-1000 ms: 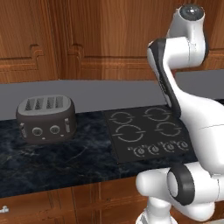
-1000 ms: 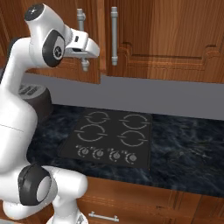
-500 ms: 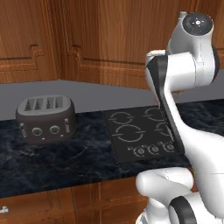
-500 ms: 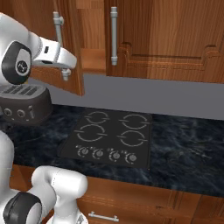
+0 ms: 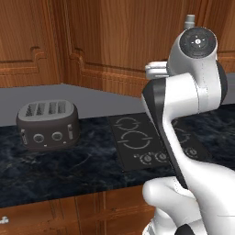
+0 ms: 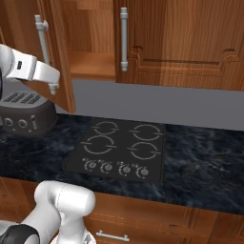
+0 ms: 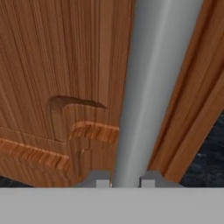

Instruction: Retrieve the tupperware from the cabinet, then place the raw meat into the tupperware to avoid contamination.

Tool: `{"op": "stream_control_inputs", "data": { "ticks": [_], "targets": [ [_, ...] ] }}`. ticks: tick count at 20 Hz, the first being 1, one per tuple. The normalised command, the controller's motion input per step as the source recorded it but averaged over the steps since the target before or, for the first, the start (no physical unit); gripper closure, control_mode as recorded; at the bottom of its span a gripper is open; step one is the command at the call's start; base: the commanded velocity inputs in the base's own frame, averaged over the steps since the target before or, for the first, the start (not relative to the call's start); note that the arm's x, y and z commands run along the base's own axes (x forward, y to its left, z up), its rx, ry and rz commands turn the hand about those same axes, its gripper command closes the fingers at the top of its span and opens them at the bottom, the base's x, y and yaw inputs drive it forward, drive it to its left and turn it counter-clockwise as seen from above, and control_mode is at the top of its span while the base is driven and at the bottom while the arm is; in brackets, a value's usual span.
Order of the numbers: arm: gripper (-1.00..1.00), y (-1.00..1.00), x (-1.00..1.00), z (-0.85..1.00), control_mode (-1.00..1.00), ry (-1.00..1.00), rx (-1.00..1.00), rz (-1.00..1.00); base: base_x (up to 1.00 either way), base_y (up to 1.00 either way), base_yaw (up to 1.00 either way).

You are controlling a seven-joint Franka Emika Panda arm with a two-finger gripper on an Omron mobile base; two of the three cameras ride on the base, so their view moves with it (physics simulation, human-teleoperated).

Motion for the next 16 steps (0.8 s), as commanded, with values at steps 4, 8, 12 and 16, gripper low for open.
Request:
{"op": "stream_control_inputs", "data": {
  "ticks": [4,8,12,16],
  "targets": [
    [-1.00,0.08,-0.01,0.00,-1.00,-0.01,0.00,-0.02,0.00,0.00,0.00],
    [-1.00,0.00,0.00,0.00,-1.00,0.00,0.00,0.00,0.00,0.00,0.00],
    [-1.00,0.00,-0.23,0.02,-1.00,0.03,0.00,-0.03,0.00,0.00,0.00],
    [-1.00,-0.33,-0.73,0.31,-1.00,0.04,0.12,0.00,0.00,0.00,0.00]
  ]
}}
